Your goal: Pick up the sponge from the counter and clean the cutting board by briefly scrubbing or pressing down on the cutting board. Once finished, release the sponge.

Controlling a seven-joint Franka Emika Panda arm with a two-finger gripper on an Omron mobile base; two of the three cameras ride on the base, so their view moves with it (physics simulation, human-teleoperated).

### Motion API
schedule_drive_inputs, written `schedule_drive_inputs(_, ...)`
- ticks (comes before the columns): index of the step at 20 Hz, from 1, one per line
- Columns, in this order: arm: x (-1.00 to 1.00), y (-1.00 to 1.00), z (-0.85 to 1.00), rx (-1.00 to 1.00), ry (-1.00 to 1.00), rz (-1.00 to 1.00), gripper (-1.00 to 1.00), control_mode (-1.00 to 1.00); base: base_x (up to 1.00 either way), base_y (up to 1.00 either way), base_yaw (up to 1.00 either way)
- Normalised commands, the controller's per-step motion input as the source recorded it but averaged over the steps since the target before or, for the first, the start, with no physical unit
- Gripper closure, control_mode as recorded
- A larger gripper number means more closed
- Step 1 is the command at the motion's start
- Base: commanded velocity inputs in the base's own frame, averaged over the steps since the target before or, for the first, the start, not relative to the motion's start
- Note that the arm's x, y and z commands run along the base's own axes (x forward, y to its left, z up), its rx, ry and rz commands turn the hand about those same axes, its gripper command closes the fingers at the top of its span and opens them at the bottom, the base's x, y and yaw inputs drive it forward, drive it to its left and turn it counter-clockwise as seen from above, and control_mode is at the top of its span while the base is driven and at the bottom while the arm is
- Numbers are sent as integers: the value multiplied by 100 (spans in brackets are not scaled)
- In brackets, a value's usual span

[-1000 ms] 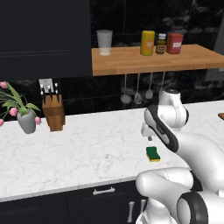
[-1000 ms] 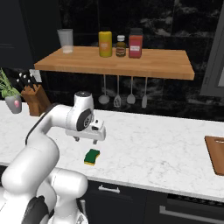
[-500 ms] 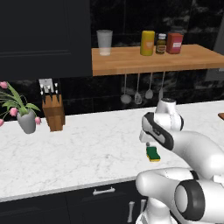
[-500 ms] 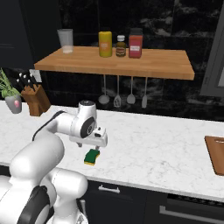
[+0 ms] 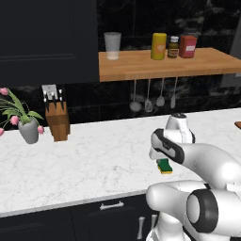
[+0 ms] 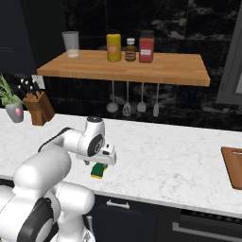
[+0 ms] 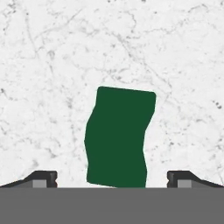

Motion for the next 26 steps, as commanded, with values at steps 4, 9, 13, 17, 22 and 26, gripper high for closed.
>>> schedule_drive_inputs(4, 1, 0, -23, 0, 0, 0, -100, -100, 0, 0, 0)
schedule_drive_inputs(9, 4, 0, -23, 0, 0, 0, -100, -100, 0, 0, 0)
schedule_drive_inputs(13, 3, 0, -21, 0, 0, 0, -100, -100, 0, 0, 0)
schedule_drive_inputs(17, 7, 0, -19, 0, 0, 0, -100, -100, 0, 0, 0)
schedule_drive_inputs(22, 8, 0, -14, 0, 0, 0, 100, -100, 0, 0, 0)
schedule_drive_inputs(26, 1, 0, -9, 0, 0, 0, 100, -100, 0, 0, 0)
